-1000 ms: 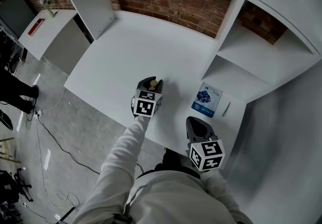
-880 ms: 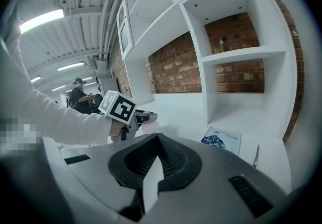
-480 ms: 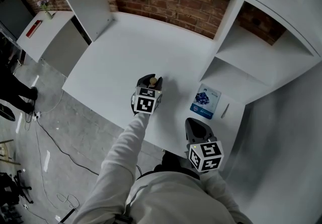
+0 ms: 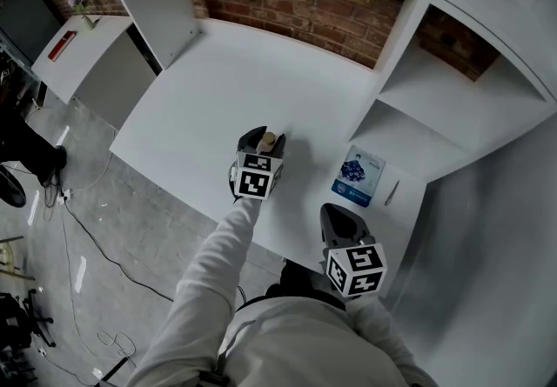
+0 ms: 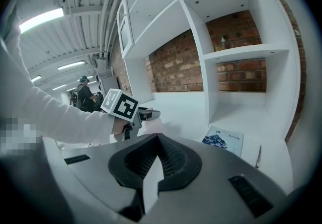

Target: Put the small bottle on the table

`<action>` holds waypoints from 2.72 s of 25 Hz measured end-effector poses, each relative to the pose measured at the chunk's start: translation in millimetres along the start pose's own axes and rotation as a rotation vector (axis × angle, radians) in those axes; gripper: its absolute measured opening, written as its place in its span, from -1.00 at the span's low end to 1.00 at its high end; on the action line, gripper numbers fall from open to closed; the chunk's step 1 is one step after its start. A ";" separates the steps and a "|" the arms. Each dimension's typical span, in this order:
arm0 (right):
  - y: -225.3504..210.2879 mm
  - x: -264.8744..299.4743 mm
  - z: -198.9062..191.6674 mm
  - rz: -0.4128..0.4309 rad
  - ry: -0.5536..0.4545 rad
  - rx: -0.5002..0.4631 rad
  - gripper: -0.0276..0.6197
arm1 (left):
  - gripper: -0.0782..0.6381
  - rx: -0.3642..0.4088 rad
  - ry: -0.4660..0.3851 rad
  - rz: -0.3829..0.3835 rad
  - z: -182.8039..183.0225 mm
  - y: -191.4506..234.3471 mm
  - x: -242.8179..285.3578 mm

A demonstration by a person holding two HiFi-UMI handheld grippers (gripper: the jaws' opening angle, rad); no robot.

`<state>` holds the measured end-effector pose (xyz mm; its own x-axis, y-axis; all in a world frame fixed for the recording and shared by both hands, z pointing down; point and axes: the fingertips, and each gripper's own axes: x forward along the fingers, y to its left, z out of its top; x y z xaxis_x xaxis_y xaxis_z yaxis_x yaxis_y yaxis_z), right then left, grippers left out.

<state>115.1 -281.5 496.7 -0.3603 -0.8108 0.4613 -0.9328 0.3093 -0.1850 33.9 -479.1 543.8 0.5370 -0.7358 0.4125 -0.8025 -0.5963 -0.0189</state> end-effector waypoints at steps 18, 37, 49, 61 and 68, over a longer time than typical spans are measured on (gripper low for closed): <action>25.0 -6.5 -4.2 0.030 -0.010 -0.032 -0.83 | -0.39 -0.062 -0.093 0.069 -12.6 5.2 -93.8; 66.5 -28.3 -11.7 0.025 -0.056 -0.067 -0.83 | -0.67 -0.147 -0.040 0.082 -68.7 -8.7 -223.2; 96.4 -47.2 -21.2 0.034 -0.072 -0.097 -0.83 | -0.69 -0.204 -0.048 0.120 -92.8 -13.3 -285.8; 123.3 -58.6 -27.1 0.062 -0.085 -0.105 -0.83 | -0.69 -0.253 -0.074 0.153 -101.9 -5.9 -328.1; 133.4 -61.9 -30.6 0.054 -0.089 -0.101 -0.83 | -0.69 -0.253 -0.091 0.151 -102.3 -1.6 -340.8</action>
<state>12.7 -174.9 470.0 -0.4122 -0.8311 0.3733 -0.9096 0.3986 -0.1170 -174.4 -194.5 496.4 0.4186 -0.8428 0.3384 -0.9082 -0.3876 0.1580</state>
